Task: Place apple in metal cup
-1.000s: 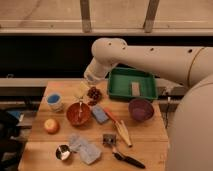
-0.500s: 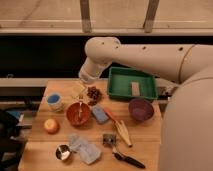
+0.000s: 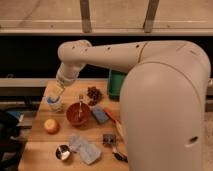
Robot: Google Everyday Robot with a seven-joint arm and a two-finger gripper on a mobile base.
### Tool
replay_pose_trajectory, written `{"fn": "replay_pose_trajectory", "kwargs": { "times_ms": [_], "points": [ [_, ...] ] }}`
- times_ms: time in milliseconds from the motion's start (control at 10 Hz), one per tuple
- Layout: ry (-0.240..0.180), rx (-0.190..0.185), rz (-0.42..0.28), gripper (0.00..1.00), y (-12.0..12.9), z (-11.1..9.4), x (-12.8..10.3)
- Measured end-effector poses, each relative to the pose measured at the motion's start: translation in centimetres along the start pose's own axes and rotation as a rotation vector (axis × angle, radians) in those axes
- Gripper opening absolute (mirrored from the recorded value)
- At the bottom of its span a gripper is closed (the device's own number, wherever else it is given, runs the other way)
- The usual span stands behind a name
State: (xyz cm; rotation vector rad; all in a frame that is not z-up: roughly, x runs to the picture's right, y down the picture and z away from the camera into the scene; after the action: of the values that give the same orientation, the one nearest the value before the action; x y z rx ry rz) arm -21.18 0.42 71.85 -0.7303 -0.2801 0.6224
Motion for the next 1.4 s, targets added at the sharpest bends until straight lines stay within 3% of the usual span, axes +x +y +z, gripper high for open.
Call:
{"fn": "replay_pose_trajectory", "kwargs": {
  "times_ms": [400,600,1200,1400],
  "points": [
    [0.027,-0.084,0.018,0.77,1.9,5.0,2.1],
    [0.057,-0.133,-0.013,0.77,4.2,6.8,2.5],
    [0.068,-0.133,-0.026,0.77,4.5,7.2,2.6],
    [0.119,-0.155,-0.023,0.77,5.4,9.3,2.4]
  ]
}}
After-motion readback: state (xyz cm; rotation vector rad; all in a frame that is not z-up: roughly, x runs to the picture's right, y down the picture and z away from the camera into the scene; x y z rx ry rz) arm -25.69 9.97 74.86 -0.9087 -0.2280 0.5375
